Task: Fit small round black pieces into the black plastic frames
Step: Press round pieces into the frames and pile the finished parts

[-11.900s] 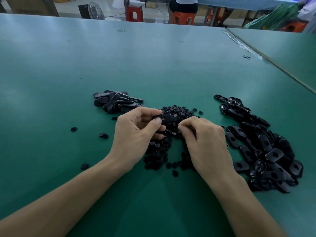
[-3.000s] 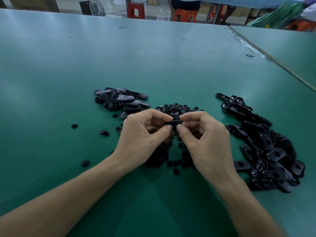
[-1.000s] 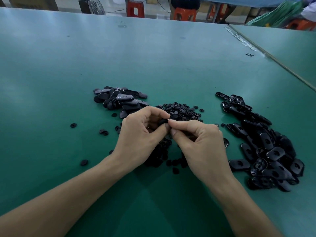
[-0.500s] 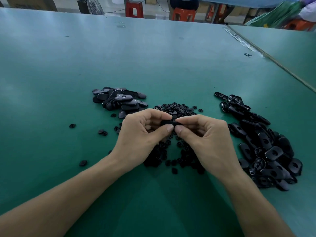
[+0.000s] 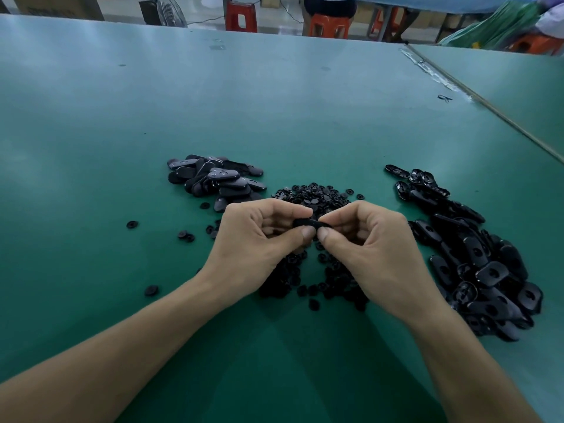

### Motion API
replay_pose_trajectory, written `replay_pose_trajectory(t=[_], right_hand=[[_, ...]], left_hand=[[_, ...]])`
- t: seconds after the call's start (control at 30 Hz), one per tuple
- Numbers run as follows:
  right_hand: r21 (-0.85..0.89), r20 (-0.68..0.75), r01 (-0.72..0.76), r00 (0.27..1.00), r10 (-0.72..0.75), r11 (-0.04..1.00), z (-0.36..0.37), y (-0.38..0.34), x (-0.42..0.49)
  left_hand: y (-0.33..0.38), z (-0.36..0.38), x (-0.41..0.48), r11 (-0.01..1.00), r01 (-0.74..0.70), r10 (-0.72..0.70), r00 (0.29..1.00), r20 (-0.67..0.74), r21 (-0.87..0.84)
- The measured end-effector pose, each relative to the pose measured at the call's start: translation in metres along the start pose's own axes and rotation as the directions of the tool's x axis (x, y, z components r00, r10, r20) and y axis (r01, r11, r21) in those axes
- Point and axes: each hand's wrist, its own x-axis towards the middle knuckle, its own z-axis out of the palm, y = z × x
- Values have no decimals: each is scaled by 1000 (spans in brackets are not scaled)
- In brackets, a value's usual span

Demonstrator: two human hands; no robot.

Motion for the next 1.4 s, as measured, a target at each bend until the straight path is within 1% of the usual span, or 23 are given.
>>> replay_pose_trajectory(t=[0.1,0.33,0.53,0.63,0.73,0.83,0.97,1.03,1.1,1.13,1.2,1.3,1.4], right_hand=[[20,45,-4,999,3,1000,-4,1,0],[14,54,0,999,-1,1000,-5,3,0],[-69,11,-10,1000,11,998,0,0,0],[-87,-15,-11,1000,10,996,2,-2,-1],[-51,-6,-28,1000,28,998,2,-2,-1],[-35,2,-10,1000,10,999,1,-2,-2],[-80,-10,14,1000,-15,997,3,-5,-3],[-143,-75,9,997,-19,990,0,-5,-2],[-326,-201,-35,979,-33,945,-8,-3,-2],[-437,-249,-87,968,-28,895,-14,-1,-2],[-590,-297,-222,954,47,777,-27,2,-2],[-672,-296,-371,928,227,641,-38,3,-3],[-703,-290,-438,896,337,560,-42,-1,-5]], left_hand=[[0,0,-1,1000,5,-5,1000,19,-5],[-1,0,-1,998,30,-28,999,44,-49],[-3,0,1,1000,23,-23,999,46,-14],[-1,-1,1,999,23,-21,999,50,-37],[-1,-1,1,999,20,-19,999,33,-27],[-2,-2,2,1000,5,-5,1000,-5,12],[-2,0,1,998,-18,21,998,-51,59],[0,1,2,995,-34,41,996,-75,92],[1,-3,7,995,-57,67,991,-115,87],[3,-7,11,994,-67,79,986,-149,84],[5,-18,20,993,-70,91,970,-225,99],[5,-37,32,989,-21,66,947,-316,144],[1,-56,42,963,13,92,923,-374,270]])
